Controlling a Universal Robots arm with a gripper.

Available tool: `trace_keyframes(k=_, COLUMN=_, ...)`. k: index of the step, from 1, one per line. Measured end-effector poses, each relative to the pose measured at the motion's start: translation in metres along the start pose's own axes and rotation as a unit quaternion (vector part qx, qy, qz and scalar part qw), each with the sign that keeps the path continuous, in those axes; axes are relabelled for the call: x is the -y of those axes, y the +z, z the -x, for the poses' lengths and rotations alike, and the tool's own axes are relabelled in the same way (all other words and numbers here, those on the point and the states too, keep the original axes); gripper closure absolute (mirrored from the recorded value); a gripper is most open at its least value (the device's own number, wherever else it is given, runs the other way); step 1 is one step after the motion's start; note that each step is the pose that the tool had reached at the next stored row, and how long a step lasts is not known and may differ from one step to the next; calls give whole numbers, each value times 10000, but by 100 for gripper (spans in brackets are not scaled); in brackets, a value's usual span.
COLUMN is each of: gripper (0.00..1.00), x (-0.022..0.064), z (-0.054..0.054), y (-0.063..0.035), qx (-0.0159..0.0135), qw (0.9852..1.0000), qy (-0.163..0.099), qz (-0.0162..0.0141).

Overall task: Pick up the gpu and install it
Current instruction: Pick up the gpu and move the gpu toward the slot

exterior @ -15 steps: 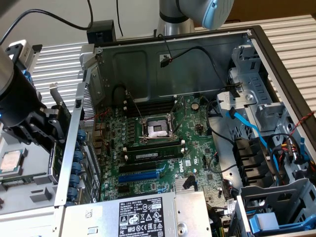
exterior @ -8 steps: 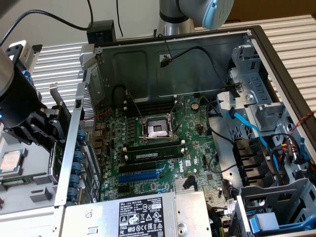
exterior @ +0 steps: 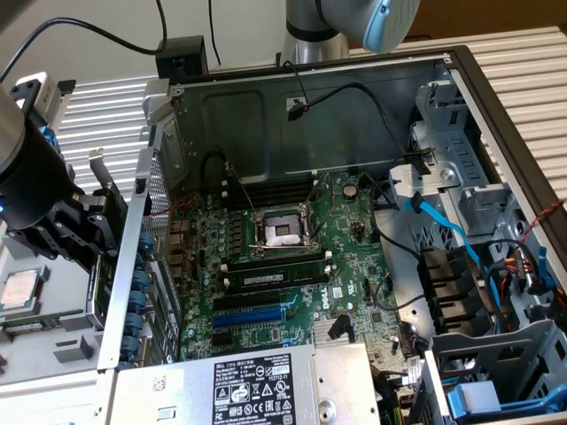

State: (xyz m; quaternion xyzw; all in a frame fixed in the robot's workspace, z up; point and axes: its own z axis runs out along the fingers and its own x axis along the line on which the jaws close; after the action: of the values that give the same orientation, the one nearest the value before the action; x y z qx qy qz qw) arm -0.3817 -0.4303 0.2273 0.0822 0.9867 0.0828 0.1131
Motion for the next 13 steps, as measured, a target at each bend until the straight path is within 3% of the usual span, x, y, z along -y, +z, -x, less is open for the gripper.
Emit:
trace_keyframes(k=3, gripper=53, x=6, z=-7, y=0, qx=16, qw=10000, qy=-3, qz=16)
trace_keyframes(k=13, gripper=53, x=26, z=-20, y=4, qx=46, qw=10000, qy=-10, qz=23)
